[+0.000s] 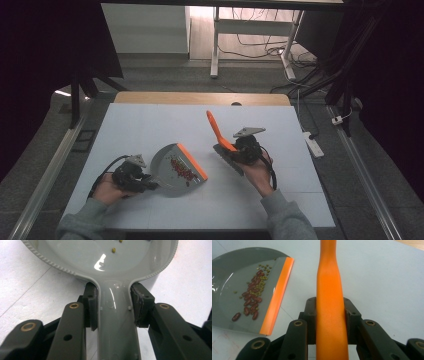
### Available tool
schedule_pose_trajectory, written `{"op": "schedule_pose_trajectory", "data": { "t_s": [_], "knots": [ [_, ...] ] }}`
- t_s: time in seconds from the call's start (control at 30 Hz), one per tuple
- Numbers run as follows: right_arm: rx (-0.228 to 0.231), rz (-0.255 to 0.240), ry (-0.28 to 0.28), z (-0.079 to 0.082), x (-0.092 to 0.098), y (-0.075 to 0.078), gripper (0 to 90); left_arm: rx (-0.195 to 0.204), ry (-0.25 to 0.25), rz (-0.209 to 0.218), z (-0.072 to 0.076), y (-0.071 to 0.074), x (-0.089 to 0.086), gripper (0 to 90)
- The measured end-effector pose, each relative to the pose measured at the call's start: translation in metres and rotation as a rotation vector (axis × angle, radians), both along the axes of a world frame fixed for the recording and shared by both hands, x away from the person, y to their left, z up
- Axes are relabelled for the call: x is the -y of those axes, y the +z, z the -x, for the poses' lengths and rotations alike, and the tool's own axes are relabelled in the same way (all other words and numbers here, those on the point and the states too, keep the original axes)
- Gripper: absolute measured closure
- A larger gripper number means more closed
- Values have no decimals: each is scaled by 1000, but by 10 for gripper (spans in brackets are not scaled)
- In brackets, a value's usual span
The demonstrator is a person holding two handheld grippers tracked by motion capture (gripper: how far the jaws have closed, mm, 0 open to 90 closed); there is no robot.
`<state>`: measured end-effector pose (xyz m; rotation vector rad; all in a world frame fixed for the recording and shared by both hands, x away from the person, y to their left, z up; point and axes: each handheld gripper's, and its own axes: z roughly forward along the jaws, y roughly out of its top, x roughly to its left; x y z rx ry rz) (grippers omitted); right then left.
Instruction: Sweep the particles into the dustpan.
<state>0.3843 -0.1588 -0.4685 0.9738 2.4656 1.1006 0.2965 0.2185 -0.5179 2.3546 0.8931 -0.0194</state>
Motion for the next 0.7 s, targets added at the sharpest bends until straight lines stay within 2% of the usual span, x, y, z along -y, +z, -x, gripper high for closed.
{"op": "schedule_pose_trajectory", "data": {
  "t_s": [0.4, 0.7],
  "knots": [
    [17, -18, 19, 13, 13, -1, 705, -1, 15, 23, 2, -3, -1, 620],
    [31, -24, 43, 20, 24, 0, 705, 24, 43, 21, 5, -1, 0, 619]
  ]
}}
